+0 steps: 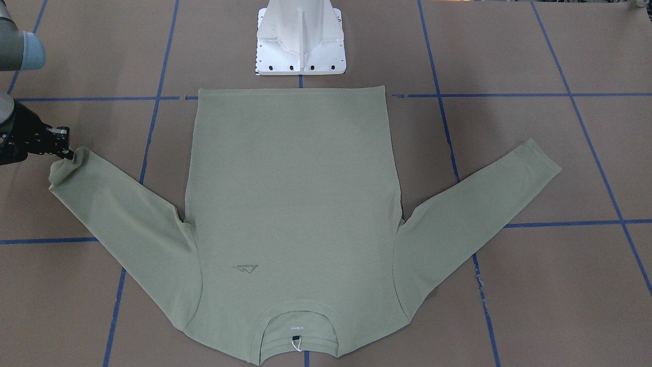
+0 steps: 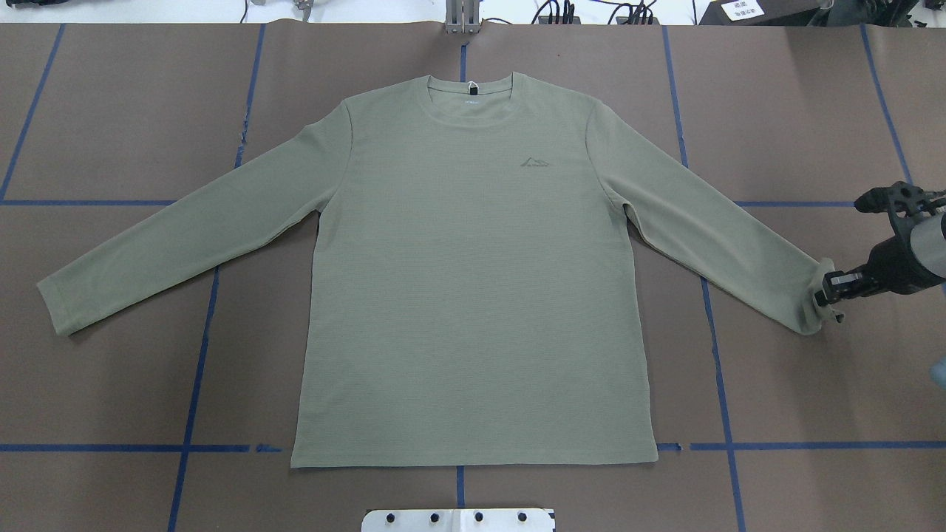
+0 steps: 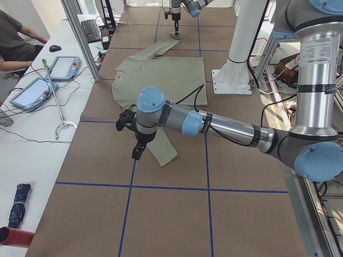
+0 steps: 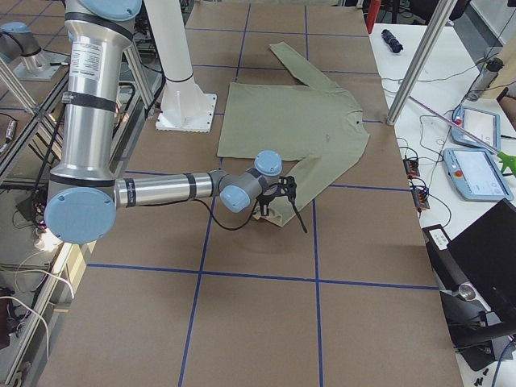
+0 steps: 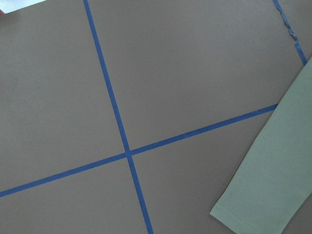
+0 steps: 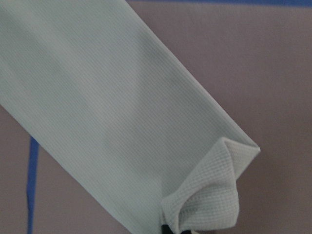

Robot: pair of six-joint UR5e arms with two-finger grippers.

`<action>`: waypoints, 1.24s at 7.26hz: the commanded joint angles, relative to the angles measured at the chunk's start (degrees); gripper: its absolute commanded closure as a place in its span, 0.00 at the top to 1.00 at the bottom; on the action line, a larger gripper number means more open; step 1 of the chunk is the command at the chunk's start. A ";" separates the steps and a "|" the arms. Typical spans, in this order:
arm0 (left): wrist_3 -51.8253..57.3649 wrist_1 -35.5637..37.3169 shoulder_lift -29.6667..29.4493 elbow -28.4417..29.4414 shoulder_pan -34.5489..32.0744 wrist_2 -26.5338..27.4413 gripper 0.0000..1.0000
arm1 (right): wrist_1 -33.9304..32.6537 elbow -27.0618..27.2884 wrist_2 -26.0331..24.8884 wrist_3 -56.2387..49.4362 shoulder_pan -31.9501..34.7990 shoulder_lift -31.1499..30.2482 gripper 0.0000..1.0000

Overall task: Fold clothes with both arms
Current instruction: 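Lift the sleeve cuff with the right gripper and carry it across the shirt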

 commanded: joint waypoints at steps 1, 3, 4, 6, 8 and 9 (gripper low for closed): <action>0.00 -0.12 -0.12 -0.09 0.09 -0.07 1.00 | -8.60 -1.39 1.15 0.15 4.43 11.49 0.00; 0.00 -0.03 -0.12 -0.96 0.00 -0.07 1.00 | -10.50 -6.72 1.24 6.18 5.24 23.78 0.00; 0.00 -0.03 -0.12 -1.05 0.00 -0.07 1.00 | -10.50 -12.41 1.33 7.08 5.24 30.81 0.00; 0.00 0.06 -0.12 -0.97 0.00 -0.07 1.00 | -10.33 -24.36 2.73 7.17 4.54 47.06 0.00; 0.00 0.06 -0.12 -0.70 0.00 -0.42 1.00 | -10.32 -27.22 3.00 7.18 2.27 55.63 0.00; 0.00 0.06 -0.12 -0.53 0.09 -0.42 1.00 | -10.15 -29.15 3.00 7.26 -0.27 60.19 0.00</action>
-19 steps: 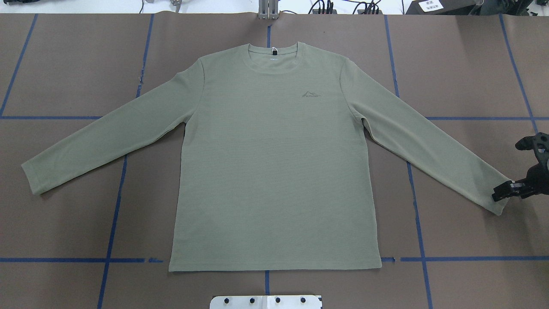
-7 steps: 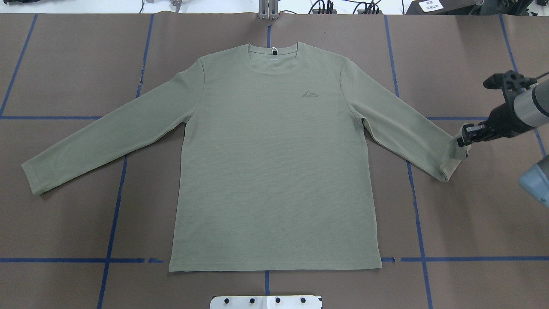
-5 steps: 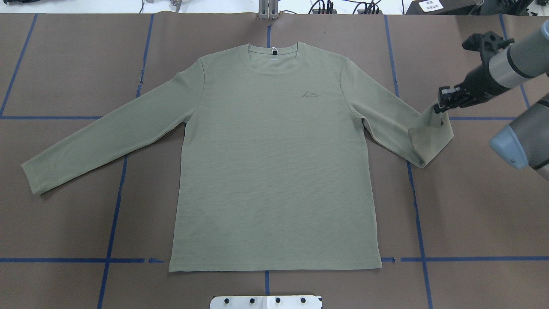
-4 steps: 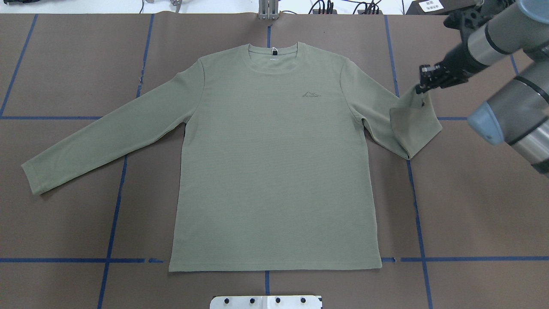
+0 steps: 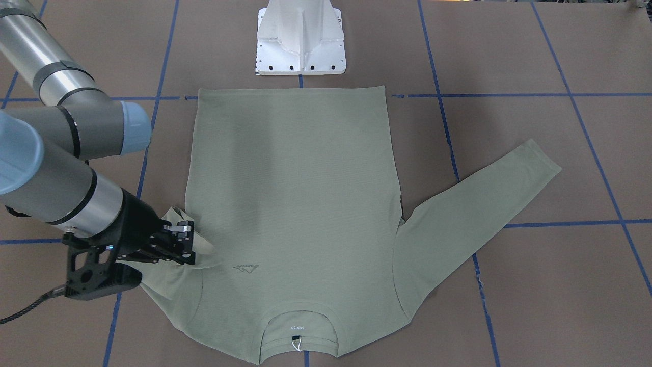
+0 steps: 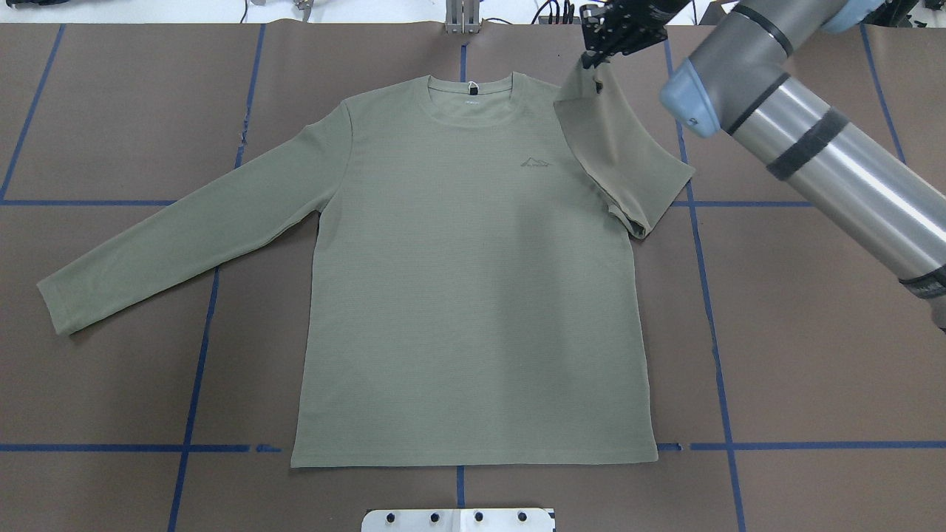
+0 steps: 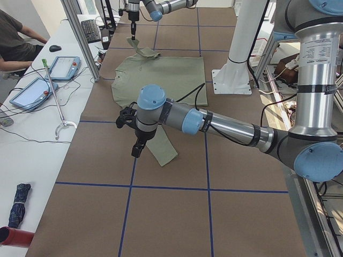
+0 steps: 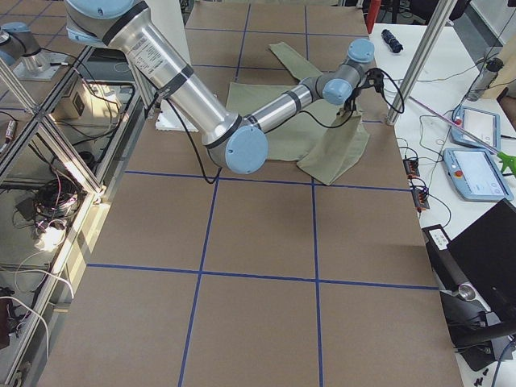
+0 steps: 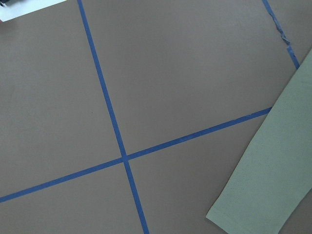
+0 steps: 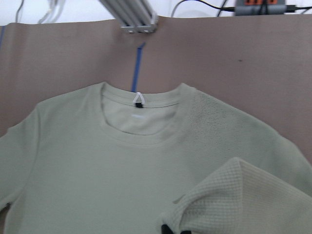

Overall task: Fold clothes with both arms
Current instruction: 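Lift the sleeve cuff with the right gripper and carry it across the shirt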

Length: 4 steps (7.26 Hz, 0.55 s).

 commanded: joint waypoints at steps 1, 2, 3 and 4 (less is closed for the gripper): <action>0.00 0.00 0.00 0.37 0.06 -0.11 1.00 | 0.47 -2.66 -0.09 0.26 -5.65 8.98 0.00; 0.00 0.00 0.00 0.63 0.06 -0.03 1.00 | 0.38 -3.02 -2.44 0.26 -10.20 11.10 0.00; 0.00 -0.08 0.00 0.81 0.06 -0.03 1.00 | 0.47 -3.19 -9.86 0.35 -15.99 11.99 0.00; 0.00 -0.08 0.00 0.90 0.06 0.06 1.00 | 0.47 -3.28 -15.15 0.26 -20.05 12.09 0.00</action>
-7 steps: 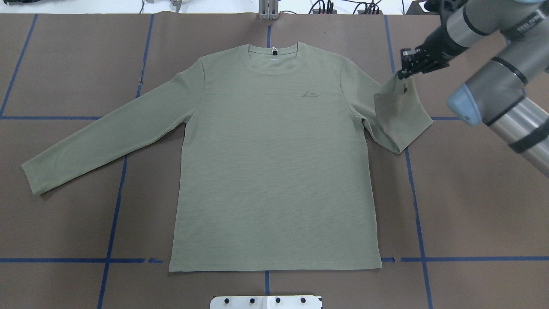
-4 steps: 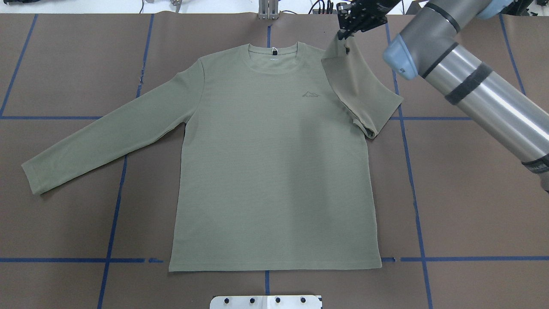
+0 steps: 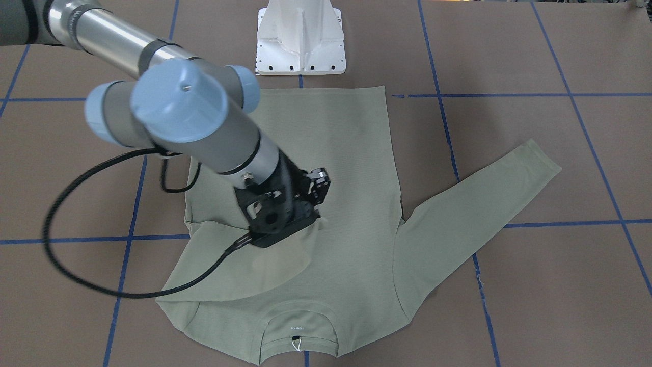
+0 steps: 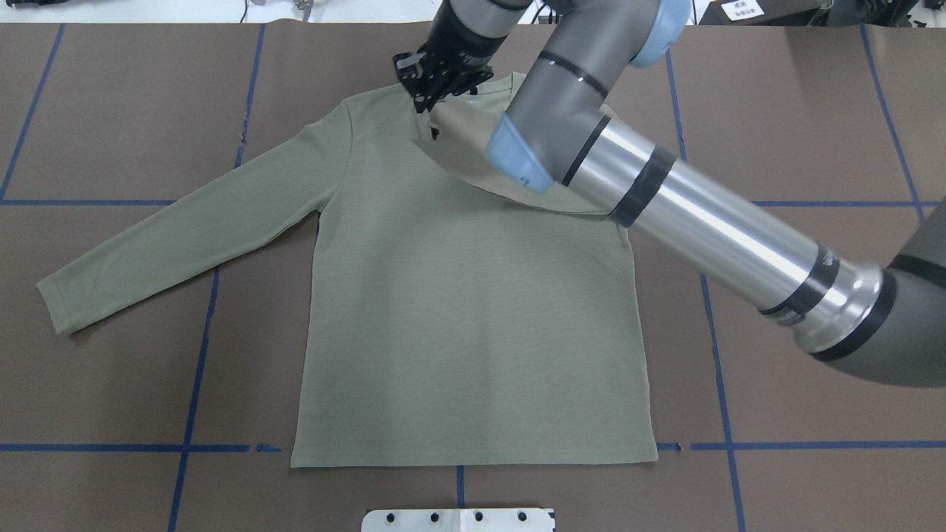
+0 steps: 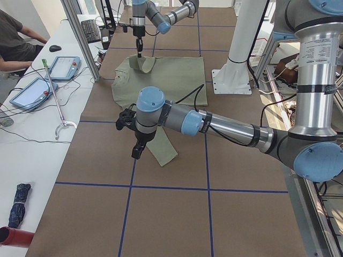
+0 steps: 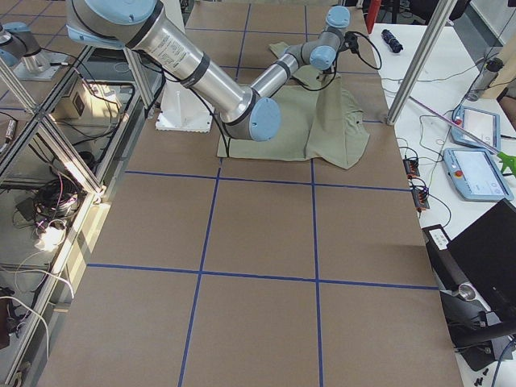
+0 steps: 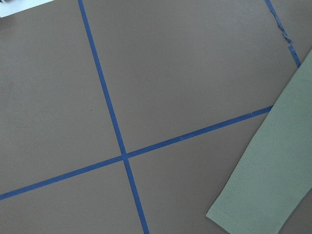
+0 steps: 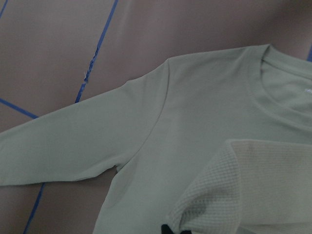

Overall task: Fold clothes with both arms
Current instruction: 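Lift the sleeve cuff with the right gripper and carry it across the shirt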

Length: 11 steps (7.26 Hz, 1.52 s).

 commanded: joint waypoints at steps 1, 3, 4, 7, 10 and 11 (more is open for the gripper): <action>0.00 -0.03 0.09 0.08 -0.08 -0.01 1.00 | 0.04 -0.21 -11.46 0.06 -9.23 0.82 0.00; 0.00 -0.03 0.09 0.08 0.00 -0.01 1.00 | 0.39 -1.43 -15.01 0.06 -12.06 0.90 0.00; 0.00 -0.03 0.09 0.08 0.00 -0.01 1.00 | 3.09 -4.49 -15.81 0.06 -12.16 1.78 0.00; 0.00 -0.03 -0.26 0.25 0.00 -0.01 1.00 | 4.79 -9.16 -17.66 0.06 -12.16 5.28 0.00; 0.09 -0.47 -1.05 2.36 0.00 -0.01 1.00 | 7.14 -10.31 -26.32 8.03 -13.99 9.61 1.00; 0.00 -0.47 -1.05 2.62 0.09 -0.10 1.00 | 7.07 -10.41 -26.54 8.23 -14.01 9.17 1.00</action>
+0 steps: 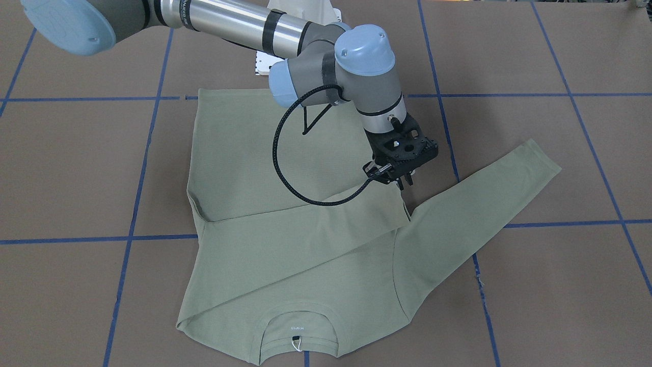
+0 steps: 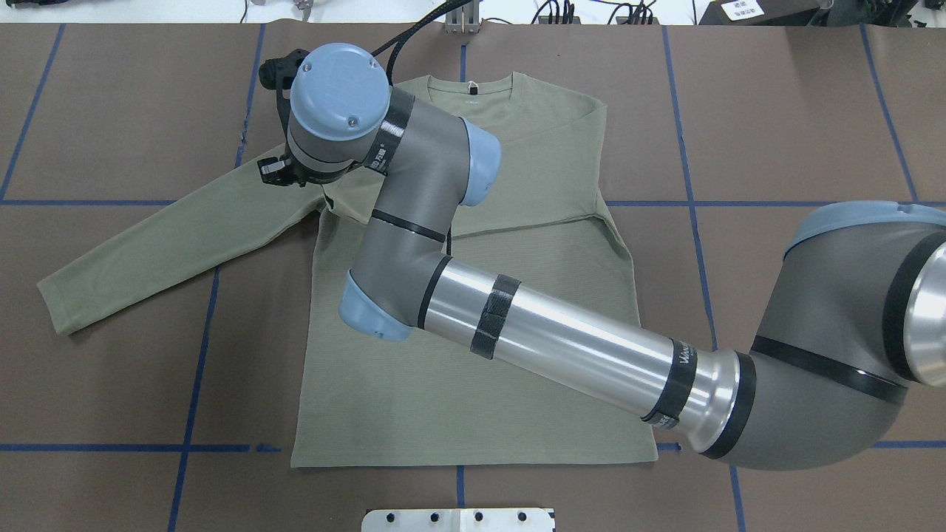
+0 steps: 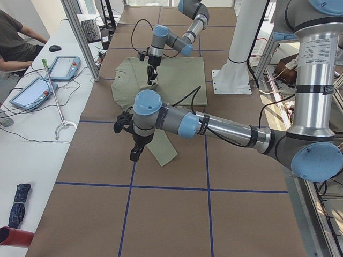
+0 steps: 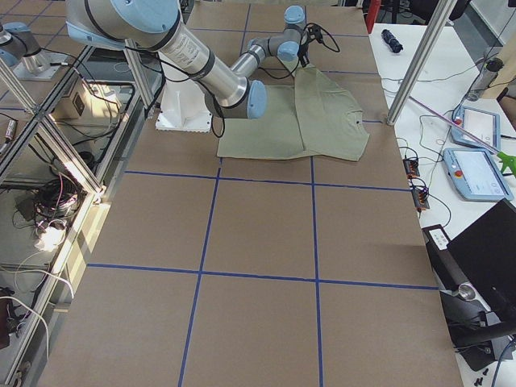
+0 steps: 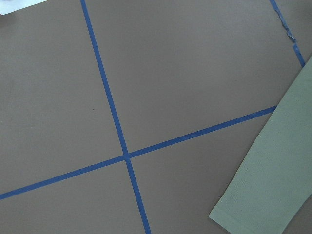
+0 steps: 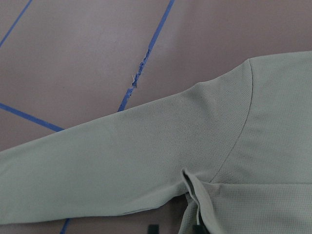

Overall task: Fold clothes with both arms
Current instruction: 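Lay the sleeve diagonally across the chest near the collar, release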

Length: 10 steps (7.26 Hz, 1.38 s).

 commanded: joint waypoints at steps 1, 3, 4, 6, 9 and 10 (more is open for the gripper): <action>-0.06 -0.14 -0.05 0.64 0.05 -0.07 1.00 | 0.54 -0.45 -2.21 2.34 -0.42 -0.36 1.00; -0.23 -0.14 -0.40 0.46 0.13 0.02 1.00 | -0.68 -0.28 -1.34 4.70 1.42 -1.24 1.00; -2.50 -0.92 -0.49 0.20 0.22 0.02 1.00 | -4.61 0.07 -1.42 4.81 1.43 -1.50 1.00; -9.87 -6.35 -0.49 0.72 2.40 0.37 1.00 | -9.19 0.16 -1.59 5.07 3.00 -2.03 1.00; -10.78 -9.63 -0.49 2.75 3.65 0.37 1.00 | -9.40 -3.25 -10.29 4.72 0.56 -3.70 1.00; -13.04 -10.07 -0.66 3.10 4.43 0.11 1.00 | -9.31 -3.35 -9.69 4.46 0.81 -3.62 1.00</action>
